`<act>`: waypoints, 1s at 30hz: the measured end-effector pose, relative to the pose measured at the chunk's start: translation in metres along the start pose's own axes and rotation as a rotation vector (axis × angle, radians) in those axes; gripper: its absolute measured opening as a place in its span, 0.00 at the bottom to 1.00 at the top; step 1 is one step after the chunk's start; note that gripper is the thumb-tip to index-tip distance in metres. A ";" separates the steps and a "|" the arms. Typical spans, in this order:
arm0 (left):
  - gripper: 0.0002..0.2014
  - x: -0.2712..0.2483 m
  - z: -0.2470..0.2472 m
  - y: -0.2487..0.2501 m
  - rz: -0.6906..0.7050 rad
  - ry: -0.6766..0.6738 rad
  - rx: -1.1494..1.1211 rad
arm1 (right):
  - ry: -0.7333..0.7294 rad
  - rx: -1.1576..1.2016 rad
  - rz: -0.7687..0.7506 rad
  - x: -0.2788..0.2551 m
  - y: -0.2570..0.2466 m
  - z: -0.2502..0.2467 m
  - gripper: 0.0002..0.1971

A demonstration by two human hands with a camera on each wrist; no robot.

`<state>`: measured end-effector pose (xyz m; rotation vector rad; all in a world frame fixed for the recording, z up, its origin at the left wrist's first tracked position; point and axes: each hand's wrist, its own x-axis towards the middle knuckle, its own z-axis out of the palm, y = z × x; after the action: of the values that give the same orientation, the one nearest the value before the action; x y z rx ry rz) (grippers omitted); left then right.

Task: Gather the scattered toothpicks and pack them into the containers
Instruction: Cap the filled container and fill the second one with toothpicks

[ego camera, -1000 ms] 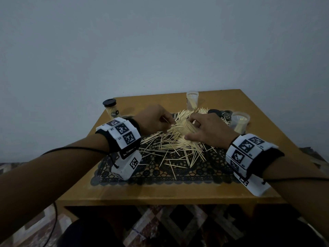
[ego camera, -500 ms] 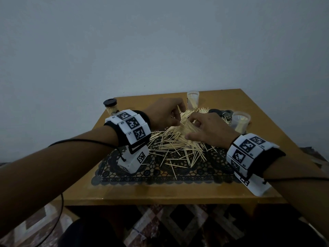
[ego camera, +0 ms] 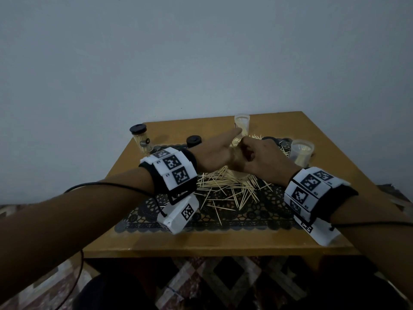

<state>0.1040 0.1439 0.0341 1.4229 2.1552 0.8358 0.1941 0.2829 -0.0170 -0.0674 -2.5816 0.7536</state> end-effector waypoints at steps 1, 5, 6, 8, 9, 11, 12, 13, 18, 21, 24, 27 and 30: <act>0.27 -0.001 0.003 0.000 0.017 -0.033 -0.038 | 0.008 0.012 -0.009 0.000 0.000 0.000 0.19; 0.31 -0.002 0.001 -0.009 0.020 0.031 0.049 | 0.004 -0.022 0.011 0.002 0.001 -0.001 0.20; 0.32 -0.003 -0.001 -0.011 0.027 0.106 0.079 | 0.000 -0.041 0.018 0.002 0.002 0.000 0.21; 0.29 -0.005 -0.005 -0.015 0.053 0.264 0.077 | 0.001 -0.049 0.029 0.003 0.004 0.001 0.22; 0.28 -0.006 -0.007 -0.017 0.059 0.315 0.084 | 0.004 -0.052 0.029 0.003 0.004 0.001 0.22; 0.30 -0.008 -0.009 -0.019 0.034 0.309 0.139 | 0.013 -0.068 0.017 0.003 0.004 0.001 0.22; 0.32 -0.009 -0.009 -0.019 0.013 0.263 0.168 | 0.016 -0.074 0.013 0.003 0.004 0.001 0.23; 0.33 -0.010 -0.008 -0.020 0.000 0.211 0.185 | 0.011 -0.076 0.015 0.003 0.004 0.000 0.23; 0.39 -0.018 0.005 -0.025 -0.022 0.000 0.198 | -0.033 -0.099 0.041 0.003 0.006 0.001 0.23; 0.38 -0.018 0.005 -0.027 0.018 0.055 0.133 | -0.051 -0.117 0.053 0.004 0.006 0.002 0.19; 0.39 -0.017 0.002 -0.027 0.039 0.052 0.029 | -0.057 -0.155 0.050 0.005 0.006 0.002 0.21; 0.35 -0.016 0.003 -0.026 0.088 0.078 -0.033 | -0.085 -0.156 0.065 0.003 0.005 0.001 0.26; 0.32 -0.017 0.005 -0.024 0.156 0.158 -0.038 | -0.107 -0.176 0.074 0.003 0.004 0.001 0.34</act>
<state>0.0978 0.1220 0.0147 1.5692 2.1493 1.0726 0.1906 0.2858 -0.0187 -0.1829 -2.7561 0.5673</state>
